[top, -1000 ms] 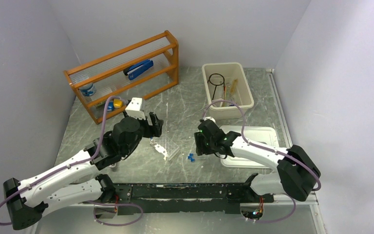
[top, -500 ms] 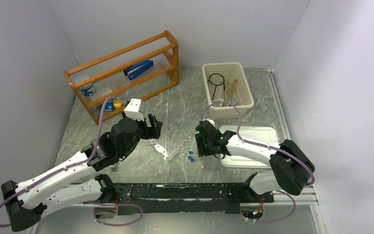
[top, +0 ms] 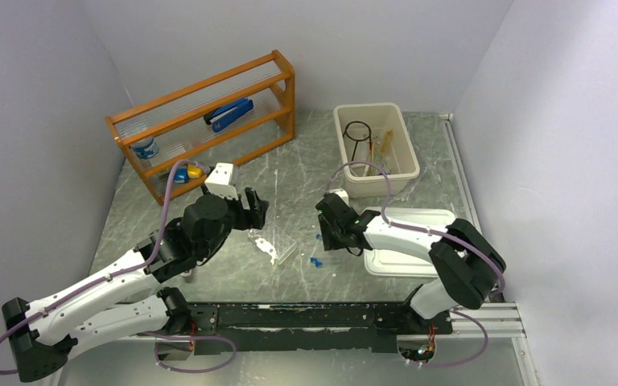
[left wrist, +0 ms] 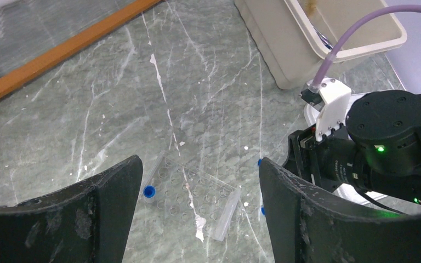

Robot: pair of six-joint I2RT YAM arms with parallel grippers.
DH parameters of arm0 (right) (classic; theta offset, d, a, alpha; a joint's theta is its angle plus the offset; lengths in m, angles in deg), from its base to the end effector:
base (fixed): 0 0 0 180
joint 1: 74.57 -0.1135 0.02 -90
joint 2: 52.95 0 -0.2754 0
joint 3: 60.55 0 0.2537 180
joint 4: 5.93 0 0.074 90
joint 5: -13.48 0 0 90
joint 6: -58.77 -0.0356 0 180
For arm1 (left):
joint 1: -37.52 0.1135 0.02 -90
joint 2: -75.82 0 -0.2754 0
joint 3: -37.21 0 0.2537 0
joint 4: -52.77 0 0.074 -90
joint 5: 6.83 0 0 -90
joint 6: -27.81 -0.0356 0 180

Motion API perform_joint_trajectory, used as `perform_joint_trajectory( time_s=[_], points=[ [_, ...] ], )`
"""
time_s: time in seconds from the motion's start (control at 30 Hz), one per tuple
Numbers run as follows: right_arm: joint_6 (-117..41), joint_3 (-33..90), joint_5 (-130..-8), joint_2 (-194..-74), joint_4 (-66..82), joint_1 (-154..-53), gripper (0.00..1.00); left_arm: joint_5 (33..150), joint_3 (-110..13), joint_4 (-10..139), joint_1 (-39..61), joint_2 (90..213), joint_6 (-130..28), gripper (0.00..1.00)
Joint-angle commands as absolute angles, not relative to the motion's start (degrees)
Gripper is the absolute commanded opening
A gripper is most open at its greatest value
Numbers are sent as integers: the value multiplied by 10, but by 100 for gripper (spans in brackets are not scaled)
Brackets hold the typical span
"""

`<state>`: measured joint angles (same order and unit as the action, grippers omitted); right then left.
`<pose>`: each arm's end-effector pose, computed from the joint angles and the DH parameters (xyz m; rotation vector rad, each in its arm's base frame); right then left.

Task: Organize the chemistry lab equipment

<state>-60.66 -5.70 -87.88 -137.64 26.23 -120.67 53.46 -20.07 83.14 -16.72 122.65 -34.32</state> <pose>0.1893 0.1866 0.1653 -0.3167 2.6117 0.1948 0.1193 -0.1355 0.3246 0.0878 1.8982 -0.4868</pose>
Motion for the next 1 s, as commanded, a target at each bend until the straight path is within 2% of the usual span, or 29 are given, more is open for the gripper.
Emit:
perform_joint_trajectory(
  time_s=[0.0, 0.23, 0.47, 0.63, 0.77, 0.97],
  points=[
    [-579, -48, -888, -1421, 265, -1206, 42, 534, -203, 839, -171, 1223, -348, 82],
    [-552, -19, -932, -1456, 272, -1209, 22, 539, -203, 835, -171, 1228, -343, 82],
    [-534, -6, -962, -1424, 240, -1211, 12, 561, -207, 832, -171, 1238, -315, 83],
    [-492, -41, -915, -1309, 142, -1211, 11, 604, -228, 833, -171, 1246, -284, 86],
    [-464, -84, -815, -1193, 33, -1212, 11, 662, -264, 841, -169, 1262, -250, 97],
    [-440, -108, -689, -1121, -48, -1212, 12, 765, -304, 822, -167, 1297, -222, 97]
  ],
)
